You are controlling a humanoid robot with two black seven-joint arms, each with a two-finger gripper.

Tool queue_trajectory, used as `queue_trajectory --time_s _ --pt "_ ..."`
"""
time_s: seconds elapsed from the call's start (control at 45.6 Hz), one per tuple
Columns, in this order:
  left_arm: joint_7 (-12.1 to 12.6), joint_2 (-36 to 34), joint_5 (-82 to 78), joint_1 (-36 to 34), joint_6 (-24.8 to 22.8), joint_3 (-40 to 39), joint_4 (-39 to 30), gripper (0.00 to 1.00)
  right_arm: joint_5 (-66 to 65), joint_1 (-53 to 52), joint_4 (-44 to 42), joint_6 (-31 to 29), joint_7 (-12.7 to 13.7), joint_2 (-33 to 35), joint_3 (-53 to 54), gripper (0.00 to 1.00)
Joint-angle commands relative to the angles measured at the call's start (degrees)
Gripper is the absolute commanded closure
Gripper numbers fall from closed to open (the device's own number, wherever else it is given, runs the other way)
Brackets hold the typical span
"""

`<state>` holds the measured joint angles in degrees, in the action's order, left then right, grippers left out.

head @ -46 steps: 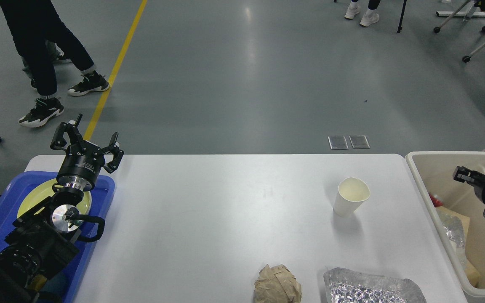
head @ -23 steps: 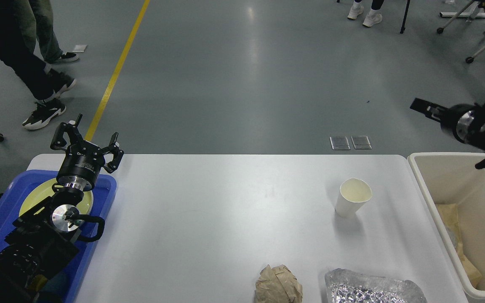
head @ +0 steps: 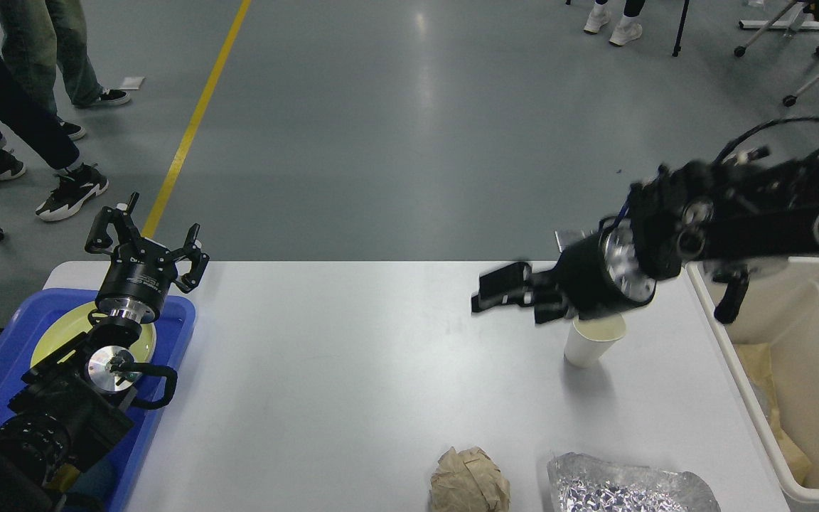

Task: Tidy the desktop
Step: 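Move the right gripper down to the white paper cup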

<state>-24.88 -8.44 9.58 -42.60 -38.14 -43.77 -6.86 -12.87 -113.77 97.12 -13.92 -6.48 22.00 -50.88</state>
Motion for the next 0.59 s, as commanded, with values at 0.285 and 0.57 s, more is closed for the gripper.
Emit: queue_trajectory --time_s 0.285,0.57 --pt "0.01 0.0 0.0 -0.03 -0.09 0.0 0.0 0.04 0.48 1.97 -2.19 5.91 0.06 -4.78 -8.17 0.0" --pt "0.01 0.0 0.0 0.06 -0.09 0.0 0.0 0.04 3.9 9.79 -10.28 18.57 0.15 -3.55 -11.7 0.0"
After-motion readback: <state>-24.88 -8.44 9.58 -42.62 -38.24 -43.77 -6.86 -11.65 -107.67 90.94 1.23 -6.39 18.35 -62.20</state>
